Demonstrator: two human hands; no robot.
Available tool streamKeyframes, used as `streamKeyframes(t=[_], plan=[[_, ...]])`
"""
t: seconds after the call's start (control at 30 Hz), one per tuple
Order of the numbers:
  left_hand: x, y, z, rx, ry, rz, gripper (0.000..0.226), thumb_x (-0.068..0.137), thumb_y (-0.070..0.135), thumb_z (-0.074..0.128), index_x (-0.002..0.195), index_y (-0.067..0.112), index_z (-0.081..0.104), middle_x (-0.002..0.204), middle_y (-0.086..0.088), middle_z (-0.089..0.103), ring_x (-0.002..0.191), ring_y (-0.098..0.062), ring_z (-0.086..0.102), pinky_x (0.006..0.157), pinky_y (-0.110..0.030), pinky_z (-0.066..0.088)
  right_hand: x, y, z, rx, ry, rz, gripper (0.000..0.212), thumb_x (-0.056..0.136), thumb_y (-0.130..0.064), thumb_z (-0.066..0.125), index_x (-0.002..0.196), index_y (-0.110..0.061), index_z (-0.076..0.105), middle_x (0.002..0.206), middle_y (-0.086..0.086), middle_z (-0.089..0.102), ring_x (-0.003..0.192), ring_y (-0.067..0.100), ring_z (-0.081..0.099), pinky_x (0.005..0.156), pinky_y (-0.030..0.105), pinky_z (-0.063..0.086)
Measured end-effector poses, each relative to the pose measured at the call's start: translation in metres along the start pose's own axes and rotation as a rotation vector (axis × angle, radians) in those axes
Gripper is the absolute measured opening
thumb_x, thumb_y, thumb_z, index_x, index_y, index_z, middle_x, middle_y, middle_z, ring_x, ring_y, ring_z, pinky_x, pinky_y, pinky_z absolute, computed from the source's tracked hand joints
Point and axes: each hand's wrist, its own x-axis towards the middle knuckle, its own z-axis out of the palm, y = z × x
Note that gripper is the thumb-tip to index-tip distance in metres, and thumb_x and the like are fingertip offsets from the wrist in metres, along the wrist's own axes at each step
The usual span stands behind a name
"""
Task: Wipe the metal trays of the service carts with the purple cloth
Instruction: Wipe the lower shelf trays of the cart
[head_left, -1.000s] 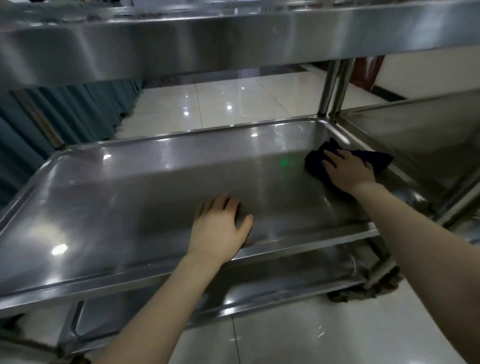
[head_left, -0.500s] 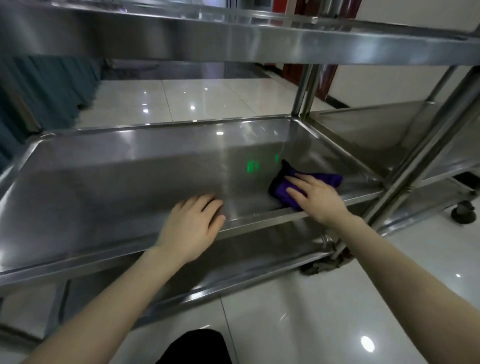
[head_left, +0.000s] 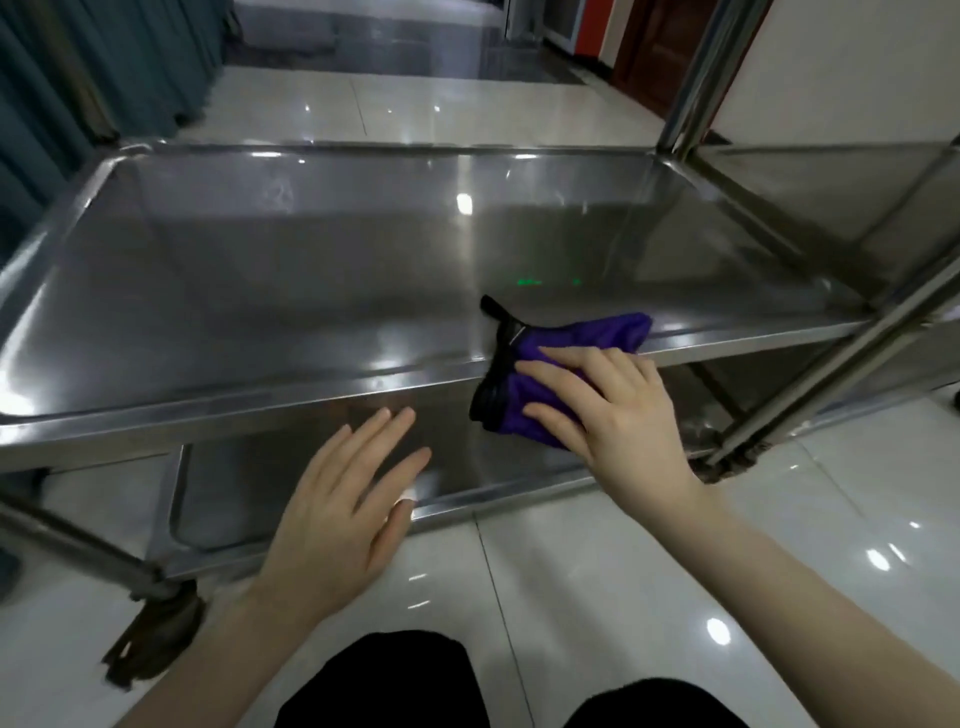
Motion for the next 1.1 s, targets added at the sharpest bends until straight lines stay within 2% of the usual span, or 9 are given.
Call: streamKeyframes(t=[0.1, 0.27, 0.43, 0.53, 0.67, 0.77, 0.87, 1.0, 1.1], plan=[[-0.044, -0.02, 0.009, -0.03, -0.117, -0.078, 0.041, 0.093, 0.021, 0.052, 0.133, 0.016, 0.05, 0.153, -0.008, 0.034, 0.141, -0.025, 0.033, 0.113, -0.048, 0.03, -0.013, -0.026, 0.008, 0.029, 0.026, -0.071, 0.032, 0.098, -0.037, 0.055, 0.123, -0.021, 0.066, 0.125, 0.004, 0.063, 0.105, 0.024, 0.062, 0.087, 0.041, 0.046], [-0.103, -0.055, 0.016, 0.0, -0.301, -0.386, 0.046, 0.093, 0.033, 0.045, 0.136, 0.018, 0.045, 0.152, -0.003, 0.034, 0.139, -0.024, 0.035, 0.106, -0.049, 0.039, -0.033, -0.05, 0.041, 0.118, 0.054, -0.108, 0.031, 0.098, -0.032, 0.057, 0.122, -0.015, 0.067, 0.124, 0.01, 0.063, 0.101, 0.026, 0.062, 0.081, 0.04, 0.048], [-0.133, -0.076, 0.02, 0.075, -0.388, -0.544, 0.051, 0.092, 0.037, 0.04, 0.135, 0.012, 0.05, 0.145, -0.008, 0.044, 0.132, -0.027, 0.043, 0.104, -0.045, 0.043, -0.049, -0.067, 0.114, 0.137, -0.097, -0.133, 0.03, 0.096, -0.033, 0.056, 0.117, -0.016, 0.071, 0.113, 0.008, 0.068, 0.09, 0.027, 0.066, 0.073, 0.038, 0.05], [-0.155, -0.086, 0.028, 0.144, -0.425, -0.675, 0.049, 0.092, 0.033, 0.052, 0.135, 0.008, 0.05, 0.139, -0.011, 0.049, 0.128, -0.029, 0.046, 0.106, -0.043, 0.041, -0.054, -0.078, 0.17, 0.143, -0.242, -0.062, 0.031, 0.093, -0.034, 0.055, 0.113, -0.016, 0.072, 0.107, 0.007, 0.069, 0.084, 0.027, 0.066, 0.068, 0.04, 0.052], [-0.184, -0.095, 0.035, 0.174, -0.519, -0.774, 0.056, 0.09, 0.029, 0.062, 0.139, 0.007, 0.047, 0.142, -0.016, 0.046, 0.132, -0.034, 0.042, 0.111, -0.046, 0.035, -0.07, -0.101, 0.231, 0.128, -0.386, -0.061, 0.027, 0.083, -0.031, 0.075, 0.107, -0.017, 0.075, 0.105, 0.006, 0.071, 0.083, 0.029, 0.068, 0.067, 0.041, 0.054], [-0.195, -0.101, 0.035, 0.218, -0.55, -0.726, 0.055, 0.092, 0.04, 0.046, 0.137, 0.008, 0.05, 0.14, -0.015, 0.048, 0.128, -0.035, 0.045, 0.109, -0.048, 0.037, -0.082, -0.121, 0.258, 0.124, -0.395, -0.073, 0.026, 0.083, -0.033, 0.075, 0.105, -0.019, 0.076, 0.111, 0.005, 0.072, 0.092, 0.026, 0.07, 0.078, 0.043, 0.056], [-0.195, -0.107, 0.04, 0.197, -0.48, -0.717, 0.056, 0.088, 0.043, 0.038, 0.128, 0.01, 0.059, 0.129, -0.014, 0.054, 0.114, -0.035, 0.054, 0.1, -0.048, 0.044, -0.078, -0.126, 0.276, 0.172, -0.418, -0.121, 0.037, 0.094, -0.04, 0.049, 0.119, -0.022, 0.069, 0.125, 0.005, 0.065, 0.112, 0.025, 0.064, 0.092, 0.045, 0.051], [-0.202, -0.109, 0.054, 0.231, -0.331, -0.71, 0.049, 0.09, 0.04, 0.044, 0.122, 0.01, 0.063, 0.122, -0.014, 0.055, 0.103, -0.035, 0.053, 0.098, -0.044, 0.043, -0.046, -0.105, 0.307, 0.224, -0.636, -0.1, 0.048, 0.099, -0.048, 0.034, 0.145, -0.036, 0.04, 0.155, -0.003, 0.034, 0.143, 0.017, 0.03, 0.115, 0.042, 0.023], [-0.208, -0.107, 0.065, 0.274, -0.234, -0.692, 0.046, 0.09, 0.04, 0.049, 0.119, 0.008, 0.064, 0.121, -0.015, 0.055, 0.103, -0.036, 0.052, 0.097, -0.045, 0.042, -0.012, -0.089, 0.34, 0.196, -0.692, 0.118, 0.05, 0.101, -0.049, 0.031, 0.15, -0.04, 0.026, 0.161, -0.008, 0.017, 0.148, 0.013, 0.013, 0.119, 0.04, 0.009]])
